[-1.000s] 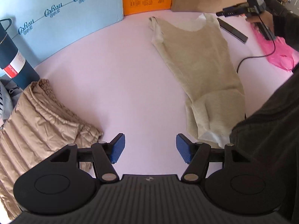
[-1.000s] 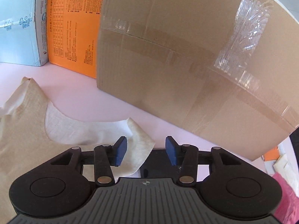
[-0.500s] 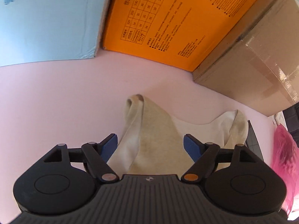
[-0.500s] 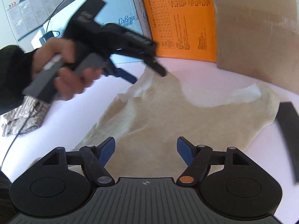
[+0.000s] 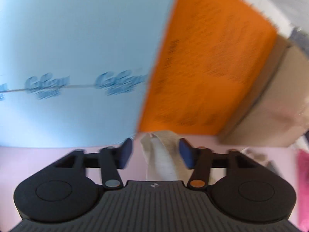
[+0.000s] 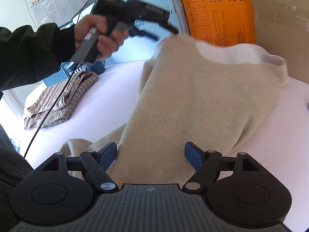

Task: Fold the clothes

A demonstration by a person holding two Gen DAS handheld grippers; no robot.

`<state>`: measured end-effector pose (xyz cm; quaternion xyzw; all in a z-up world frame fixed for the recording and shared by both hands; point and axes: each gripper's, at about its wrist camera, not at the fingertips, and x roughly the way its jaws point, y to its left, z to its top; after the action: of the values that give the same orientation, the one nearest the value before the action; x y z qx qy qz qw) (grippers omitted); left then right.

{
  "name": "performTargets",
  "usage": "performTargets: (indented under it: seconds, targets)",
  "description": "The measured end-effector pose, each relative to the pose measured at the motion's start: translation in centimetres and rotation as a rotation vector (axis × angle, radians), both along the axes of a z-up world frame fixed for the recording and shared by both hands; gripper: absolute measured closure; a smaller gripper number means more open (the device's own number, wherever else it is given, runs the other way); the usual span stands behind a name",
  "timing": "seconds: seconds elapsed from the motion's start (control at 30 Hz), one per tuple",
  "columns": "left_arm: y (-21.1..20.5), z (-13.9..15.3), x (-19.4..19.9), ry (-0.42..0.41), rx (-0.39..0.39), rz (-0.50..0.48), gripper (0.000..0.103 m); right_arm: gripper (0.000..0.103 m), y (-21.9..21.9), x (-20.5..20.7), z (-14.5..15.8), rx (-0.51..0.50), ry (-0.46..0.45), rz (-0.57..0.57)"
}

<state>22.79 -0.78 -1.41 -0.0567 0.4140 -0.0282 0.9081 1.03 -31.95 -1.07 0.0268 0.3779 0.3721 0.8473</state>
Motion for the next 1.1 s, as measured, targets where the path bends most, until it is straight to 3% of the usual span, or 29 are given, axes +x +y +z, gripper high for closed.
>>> performTargets:
  seconds: [0.07,0.2,0.37,0.47,0.67,0.8,0.83,0.9,0.97,1.0,1.1]
  targets:
    - [3.0,-1.7,-1.2,0.064,0.058,0.083,0.017,0.026,-0.1,0.1,0.0,-0.014,0.001,0.021]
    - [6.0,-2.8,-5.2,0.149,0.002,0.095,0.017,0.023,-1.0,-0.1,-0.5,-0.028,0.019,0.022]
    - [2.5,-3.5,-9.9,0.166,0.023,-0.091,0.016,0.022,-2.0,0.2,-1.2,-0.039,0.041,-0.055]
    - [-0.1,-3.9,-11.2,0.129,0.061,-0.175,0.016,0.015,-3.5,2.2,-1.1,-0.023,0.009,-0.144]
    - [-5.3,-3.1,-9.8,0.048,0.074,-0.311,0.016,0.013,-5.6,11.9,-0.7,-0.012,-0.082,-0.252]
    - [-8.6,-3.6,-9.2,0.045,0.164,-0.449,0.016,0.014,-6.3,18.4,-1.9,-0.021,-0.055,-0.279]
    - [-9.0,-4.2,-9.3,0.059,0.209,-0.468,0.016,0.018,-6.4,19.6,-2.4,-0.020,-0.034,-0.280]
    - [-9.4,-5.4,-9.8,0.073,0.308,-0.499,0.030,0.036,-6.4,21.1,-3.1,-0.015,0.007,-0.263]
    - [-8.6,-5.5,-10.5,0.062,0.288,-0.515,0.044,0.081,-6.4,22.3,-3.9,-0.011,0.045,-0.245]
    - [-8.2,-5.4,-10.9,0.073,0.291,-0.520,0.045,0.087,-6.5,22.8,-4.2,0.000,0.060,-0.238]
    - [-7.4,-5.1,-12.3,0.091,0.358,-0.547,0.045,0.089,-7.0,23.6,-4.7,0.062,0.079,-0.242]
